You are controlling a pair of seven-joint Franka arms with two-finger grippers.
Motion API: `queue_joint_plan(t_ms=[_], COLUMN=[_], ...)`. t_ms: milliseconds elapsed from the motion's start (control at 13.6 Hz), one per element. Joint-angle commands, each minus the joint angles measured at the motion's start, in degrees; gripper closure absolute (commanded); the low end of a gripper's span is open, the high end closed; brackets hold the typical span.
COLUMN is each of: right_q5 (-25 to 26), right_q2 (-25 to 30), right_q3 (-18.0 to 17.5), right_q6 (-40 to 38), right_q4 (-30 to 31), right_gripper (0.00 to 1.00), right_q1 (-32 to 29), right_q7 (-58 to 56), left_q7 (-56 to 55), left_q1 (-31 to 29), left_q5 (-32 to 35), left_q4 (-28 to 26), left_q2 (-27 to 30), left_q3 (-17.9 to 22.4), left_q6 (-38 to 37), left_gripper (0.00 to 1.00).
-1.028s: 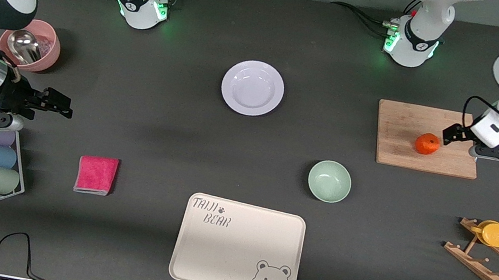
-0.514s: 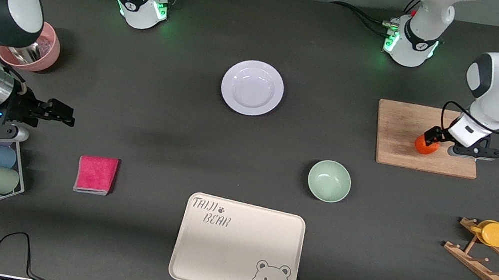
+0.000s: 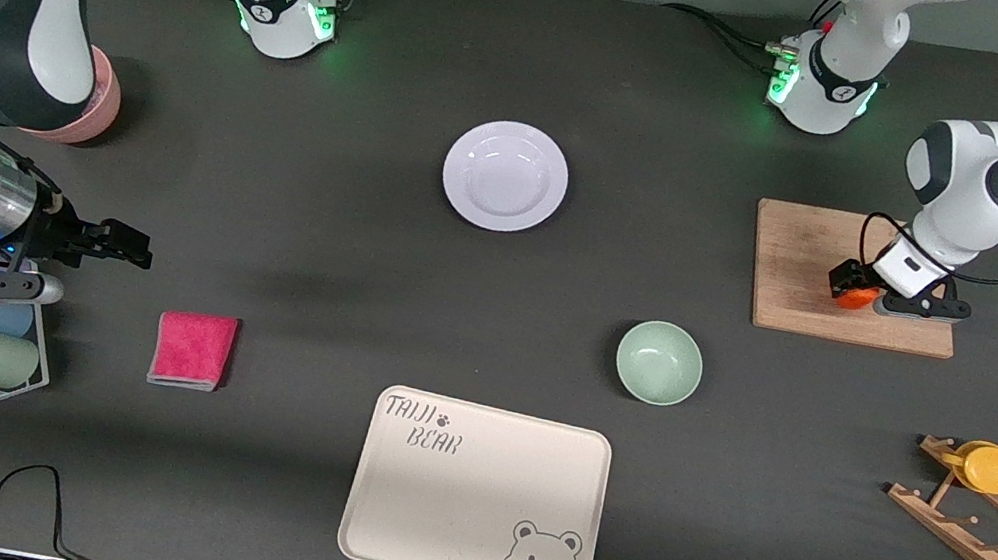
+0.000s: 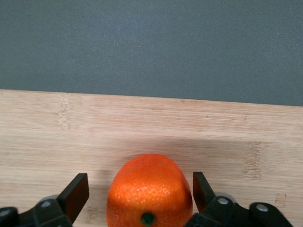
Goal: Place orange and plate with both arms
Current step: 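Lower the left gripper and grasp the orange while the right gripper reaches out, then lift the orange with the left gripper while the right gripper moves forward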
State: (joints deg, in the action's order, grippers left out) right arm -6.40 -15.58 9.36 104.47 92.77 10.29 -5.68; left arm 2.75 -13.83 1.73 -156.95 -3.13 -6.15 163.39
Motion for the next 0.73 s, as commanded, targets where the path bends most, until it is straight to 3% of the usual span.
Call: queue_joint_plan(t_ms=[0,147,220,294,367,441,514,661], right_q5=[-1.3,-1.4,-1.7,-4.4,-10.1,-16.2,-20.9,-25.6], right_q2=[0.6,0.9,0.9,0.7,0.6,0.2,-0.2,-1.9], right_q3=[0.1,0.2,0.2,0.2,0.2,0.2,0.2,0.1], right_q6=[3.3,5.8,6.3,6.4,6.2,5.9,5.9,6.0], right_q4=[4.4,7.9,8.5,8.8,9.0,9.4,9.7,9.6], right_gripper=[0.00,0.00,0.00,0.00,0.00,0.00,0.00,0.00], right_q1=[0.3,0.3,0.3,0.3,0.3,0.3,0.3,0.5], right_q7=[-0.6,-0.6,-0.6,-0.6,-0.7,-0.7,-0.7,-0.7], left_q7=[-1.2,-1.2,-1.2,-1.2,-1.2,-1.2,-1.0,-0.8], left_q1=[0.3,0.4,0.4,0.5,0.5,0.5,0.5,0.8], left_q5=[0.1,0.1,0.1,0.1,0.1,0.1,0.1,0.1], left_q4=[-0.6,-0.6,-0.6,-0.6,-0.6,-0.4,-0.1,0.9], left_q2=[0.7,0.7,0.7,0.7,0.8,1.1,1.5,3.9], left_q3=[-0.1,-0.1,-0.1,-0.2,-0.2,-0.4,-0.4,-0.5], left_q6=[0.4,0.3,0.3,0.2,-0.5,-1.4,-2.3,-5.6], left_gripper=[0.22,0.46,0.63,0.79,0.92,1.00,1.00,1.00])
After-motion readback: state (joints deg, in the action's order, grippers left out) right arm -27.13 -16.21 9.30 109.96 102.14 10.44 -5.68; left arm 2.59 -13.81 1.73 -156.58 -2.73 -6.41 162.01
